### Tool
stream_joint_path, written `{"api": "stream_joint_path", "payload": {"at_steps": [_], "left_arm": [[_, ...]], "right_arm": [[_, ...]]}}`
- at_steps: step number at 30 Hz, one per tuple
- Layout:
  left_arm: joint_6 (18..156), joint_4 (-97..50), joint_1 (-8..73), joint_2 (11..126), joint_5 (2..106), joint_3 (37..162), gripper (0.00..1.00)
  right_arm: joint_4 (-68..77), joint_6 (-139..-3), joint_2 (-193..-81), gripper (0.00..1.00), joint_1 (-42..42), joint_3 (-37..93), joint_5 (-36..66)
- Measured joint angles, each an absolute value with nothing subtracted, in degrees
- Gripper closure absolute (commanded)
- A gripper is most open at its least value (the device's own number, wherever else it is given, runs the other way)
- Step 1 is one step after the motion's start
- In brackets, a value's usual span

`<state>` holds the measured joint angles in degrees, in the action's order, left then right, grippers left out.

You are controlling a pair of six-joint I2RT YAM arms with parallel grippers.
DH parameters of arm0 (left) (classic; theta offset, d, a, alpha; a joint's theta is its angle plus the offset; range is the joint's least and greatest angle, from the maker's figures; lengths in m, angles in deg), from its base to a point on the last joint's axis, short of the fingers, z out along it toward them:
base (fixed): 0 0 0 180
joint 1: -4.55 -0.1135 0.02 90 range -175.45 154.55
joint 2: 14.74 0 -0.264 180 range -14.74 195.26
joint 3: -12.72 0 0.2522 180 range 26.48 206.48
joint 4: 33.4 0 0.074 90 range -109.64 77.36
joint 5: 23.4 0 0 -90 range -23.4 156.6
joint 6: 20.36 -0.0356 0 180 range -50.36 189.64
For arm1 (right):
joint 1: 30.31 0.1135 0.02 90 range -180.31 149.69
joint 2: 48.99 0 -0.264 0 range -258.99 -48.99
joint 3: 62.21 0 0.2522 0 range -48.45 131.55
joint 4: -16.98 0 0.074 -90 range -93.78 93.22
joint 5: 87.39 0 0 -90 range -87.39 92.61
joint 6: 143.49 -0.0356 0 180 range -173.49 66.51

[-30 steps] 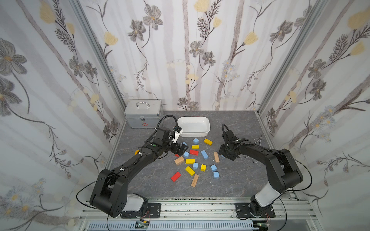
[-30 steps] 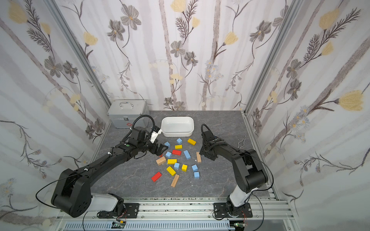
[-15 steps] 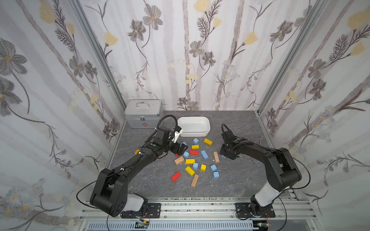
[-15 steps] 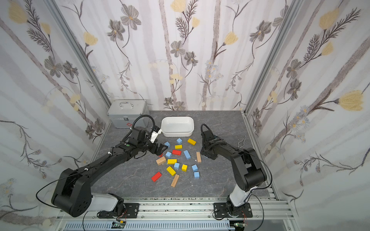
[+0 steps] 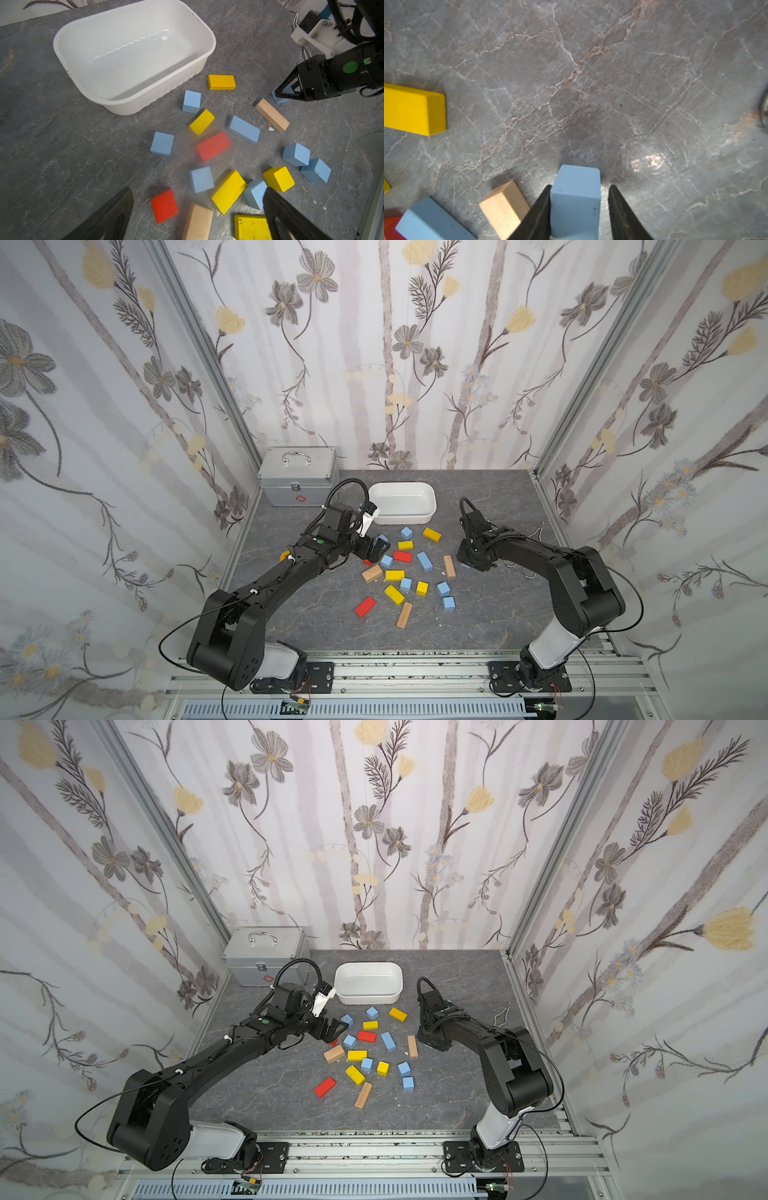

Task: Pick out the blue building blocks
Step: Pick up the building block from the center of the board.

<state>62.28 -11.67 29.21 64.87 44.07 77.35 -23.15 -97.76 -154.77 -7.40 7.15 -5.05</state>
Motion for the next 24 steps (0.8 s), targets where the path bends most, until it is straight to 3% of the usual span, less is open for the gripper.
{"api": "stream_joint_path", "payload": {"at_steps": [24], "left_arm": [[61.9,-11.3,29.2,64.9,44.1,77.6,0.00]], "right_arm": [[-23.1,-95.8,-155.7,0.74,-7.4,7.8,-5.5]]}}
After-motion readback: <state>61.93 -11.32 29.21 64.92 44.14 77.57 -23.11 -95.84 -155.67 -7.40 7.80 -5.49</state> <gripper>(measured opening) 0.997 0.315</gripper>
